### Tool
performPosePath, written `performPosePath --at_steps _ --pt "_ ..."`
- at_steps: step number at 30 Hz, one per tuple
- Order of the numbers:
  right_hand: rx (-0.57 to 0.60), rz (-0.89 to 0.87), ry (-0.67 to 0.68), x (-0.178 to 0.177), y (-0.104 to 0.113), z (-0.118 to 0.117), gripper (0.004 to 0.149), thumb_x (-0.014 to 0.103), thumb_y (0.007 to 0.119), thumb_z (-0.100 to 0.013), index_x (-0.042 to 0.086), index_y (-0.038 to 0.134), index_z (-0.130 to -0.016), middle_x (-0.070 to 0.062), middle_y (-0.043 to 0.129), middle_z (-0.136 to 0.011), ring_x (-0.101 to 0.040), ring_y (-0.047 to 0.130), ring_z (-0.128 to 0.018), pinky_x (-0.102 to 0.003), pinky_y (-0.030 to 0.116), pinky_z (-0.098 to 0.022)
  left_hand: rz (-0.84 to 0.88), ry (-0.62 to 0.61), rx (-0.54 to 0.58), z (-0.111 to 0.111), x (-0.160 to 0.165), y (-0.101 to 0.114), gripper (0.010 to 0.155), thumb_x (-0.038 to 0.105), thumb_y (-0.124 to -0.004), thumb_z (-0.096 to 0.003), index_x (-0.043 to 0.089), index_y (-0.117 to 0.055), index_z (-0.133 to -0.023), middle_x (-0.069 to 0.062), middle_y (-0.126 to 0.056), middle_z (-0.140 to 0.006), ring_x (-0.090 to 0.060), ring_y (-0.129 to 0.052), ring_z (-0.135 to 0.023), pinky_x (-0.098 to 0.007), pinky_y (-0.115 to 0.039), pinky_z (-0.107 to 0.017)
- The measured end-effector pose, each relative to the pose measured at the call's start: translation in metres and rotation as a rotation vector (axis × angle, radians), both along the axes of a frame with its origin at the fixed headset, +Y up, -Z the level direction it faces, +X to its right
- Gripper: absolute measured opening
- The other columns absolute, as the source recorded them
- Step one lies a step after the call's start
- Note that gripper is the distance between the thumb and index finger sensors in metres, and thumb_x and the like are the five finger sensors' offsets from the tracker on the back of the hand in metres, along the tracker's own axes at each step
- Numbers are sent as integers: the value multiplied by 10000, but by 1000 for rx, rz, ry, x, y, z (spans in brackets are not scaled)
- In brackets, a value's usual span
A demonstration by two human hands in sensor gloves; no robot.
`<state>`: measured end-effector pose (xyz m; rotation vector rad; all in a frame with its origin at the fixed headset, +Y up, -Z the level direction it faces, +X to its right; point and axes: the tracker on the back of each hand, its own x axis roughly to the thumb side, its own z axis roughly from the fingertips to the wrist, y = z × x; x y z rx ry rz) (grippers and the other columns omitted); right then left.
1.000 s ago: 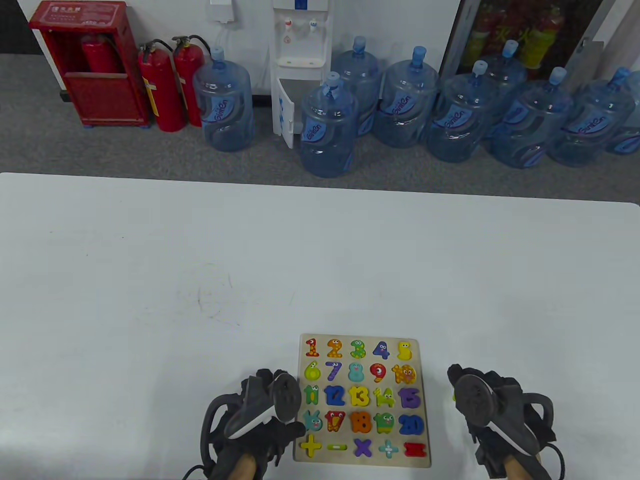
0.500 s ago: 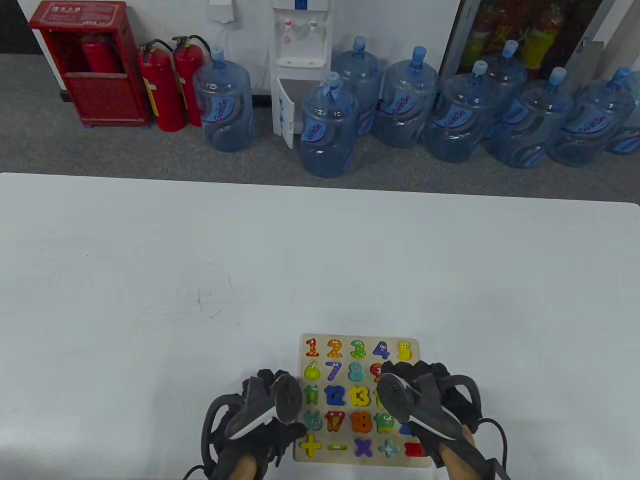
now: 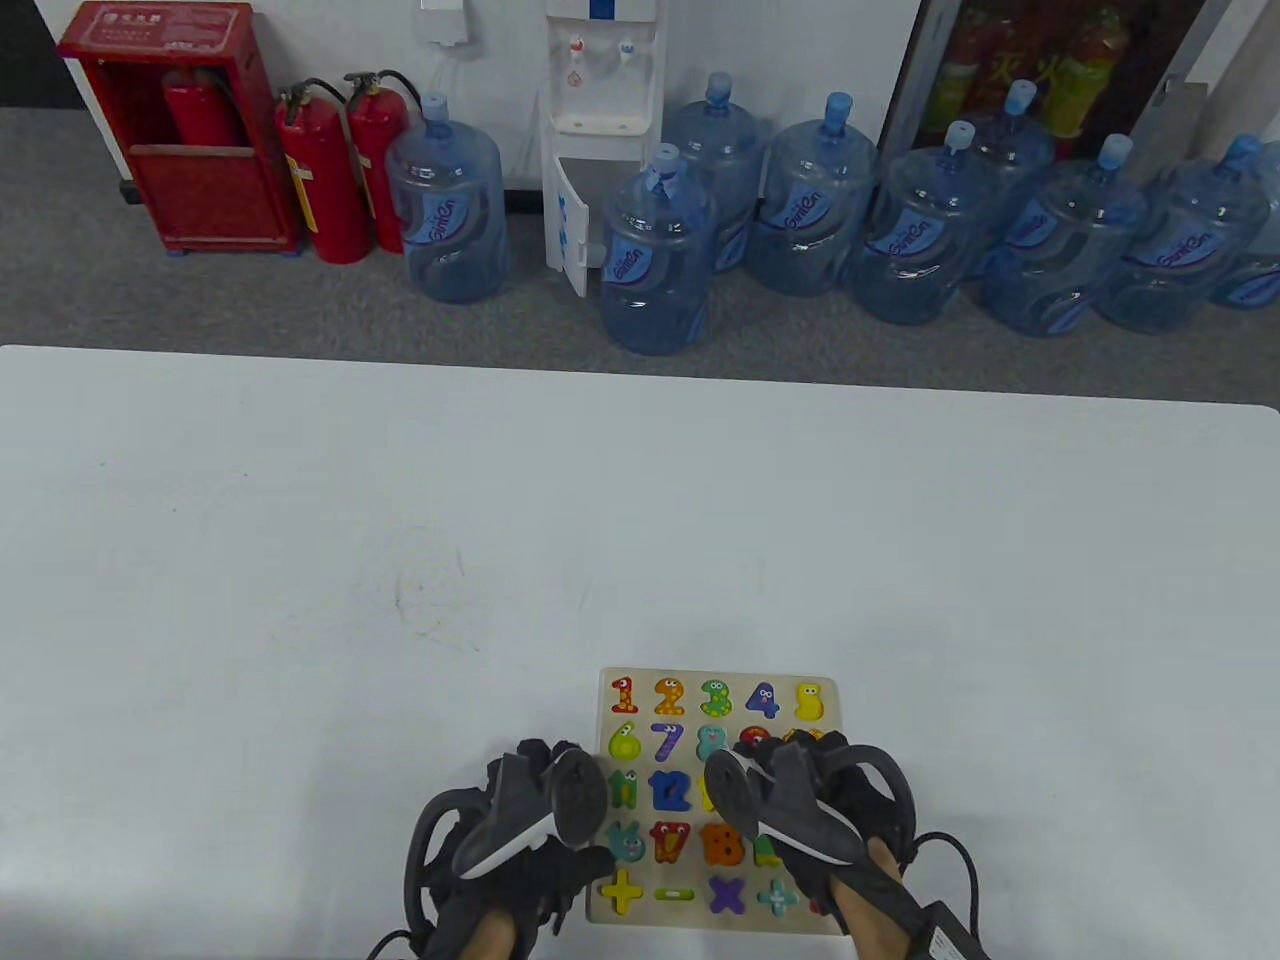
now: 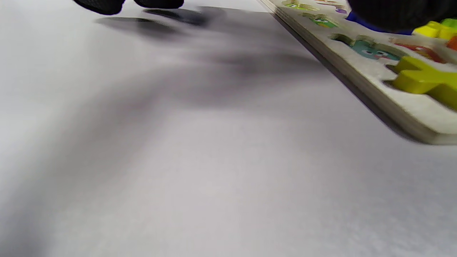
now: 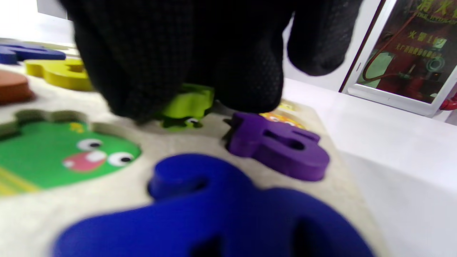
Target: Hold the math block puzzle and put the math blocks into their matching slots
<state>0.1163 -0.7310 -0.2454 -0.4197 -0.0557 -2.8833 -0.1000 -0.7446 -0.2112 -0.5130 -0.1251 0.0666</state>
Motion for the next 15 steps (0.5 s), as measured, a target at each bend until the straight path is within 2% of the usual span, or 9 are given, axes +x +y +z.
performPosePath --at_steps 9,15 --pt "12 -19 -11 2 0 -1 570 312 935 -187 360 849 -749 52 869 -807 -159 946 -645 -430 754 -591 3 -1 -6 0 1 0 934 617 -692 -347 227 -245 -1069 -110 -225 -1116 -470 -383 -1058 -678 -512 -727" --pt "28 -23 -12 2 0 -2 529 308 934 -164 370 872 -686 60 890 -751 -153 949 -578 -418 765 -568 6 -5 -9 -1 2 0 934 617 -692 -348 228 -245 -1070 -109 -223 -1117 -471 -377 -1059 -677 -510 -729"
